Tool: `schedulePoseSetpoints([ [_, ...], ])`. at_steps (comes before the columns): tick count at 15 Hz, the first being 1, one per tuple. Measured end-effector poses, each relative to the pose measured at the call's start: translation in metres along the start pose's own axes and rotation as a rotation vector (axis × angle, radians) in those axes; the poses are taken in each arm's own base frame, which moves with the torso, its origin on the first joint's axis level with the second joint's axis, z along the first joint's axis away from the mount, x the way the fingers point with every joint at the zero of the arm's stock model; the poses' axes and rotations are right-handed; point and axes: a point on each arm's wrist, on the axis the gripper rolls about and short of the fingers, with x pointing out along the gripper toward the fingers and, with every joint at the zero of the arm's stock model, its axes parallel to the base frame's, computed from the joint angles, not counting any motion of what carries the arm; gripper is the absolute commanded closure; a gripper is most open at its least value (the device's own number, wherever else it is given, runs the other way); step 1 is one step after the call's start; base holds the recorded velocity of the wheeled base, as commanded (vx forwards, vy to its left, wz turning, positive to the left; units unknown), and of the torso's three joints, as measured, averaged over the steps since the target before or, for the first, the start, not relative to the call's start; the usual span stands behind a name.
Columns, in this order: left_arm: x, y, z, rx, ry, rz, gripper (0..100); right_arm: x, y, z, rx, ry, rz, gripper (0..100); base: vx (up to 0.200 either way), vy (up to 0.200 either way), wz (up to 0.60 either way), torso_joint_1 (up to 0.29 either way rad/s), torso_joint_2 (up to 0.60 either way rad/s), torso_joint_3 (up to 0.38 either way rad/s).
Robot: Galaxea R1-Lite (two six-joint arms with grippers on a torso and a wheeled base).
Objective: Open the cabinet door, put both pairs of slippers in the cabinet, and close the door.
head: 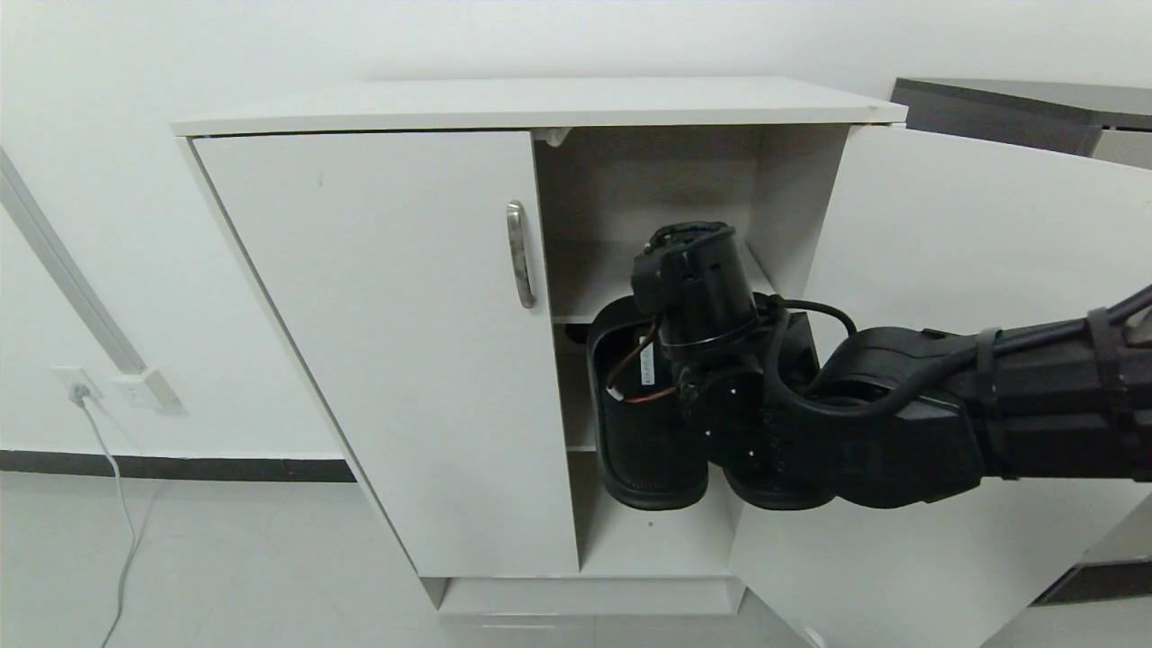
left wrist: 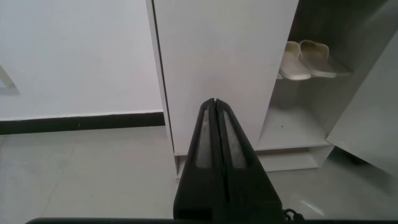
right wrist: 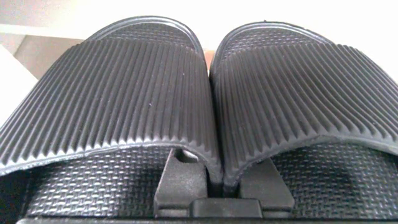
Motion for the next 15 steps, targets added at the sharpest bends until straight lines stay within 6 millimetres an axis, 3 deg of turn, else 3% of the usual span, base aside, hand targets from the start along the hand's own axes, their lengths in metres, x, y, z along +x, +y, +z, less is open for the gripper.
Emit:
schedulePoseSetpoints([
  [10,0.000,0.000,0.000,0.001,0.000,0.000,100,0.007,0.000,0.002,0.006,-0.005,-0.005,100,0.200,0.000,0.00,0.002,0.00,0.002],
  [15,0.000,0.000,0.000,0.000,-0.001,0.000,100,0.028,0.005,0.009,0.038,-0.022,-0.011,100,0.000,0.000,0.00,0.000,0.00,0.000],
])
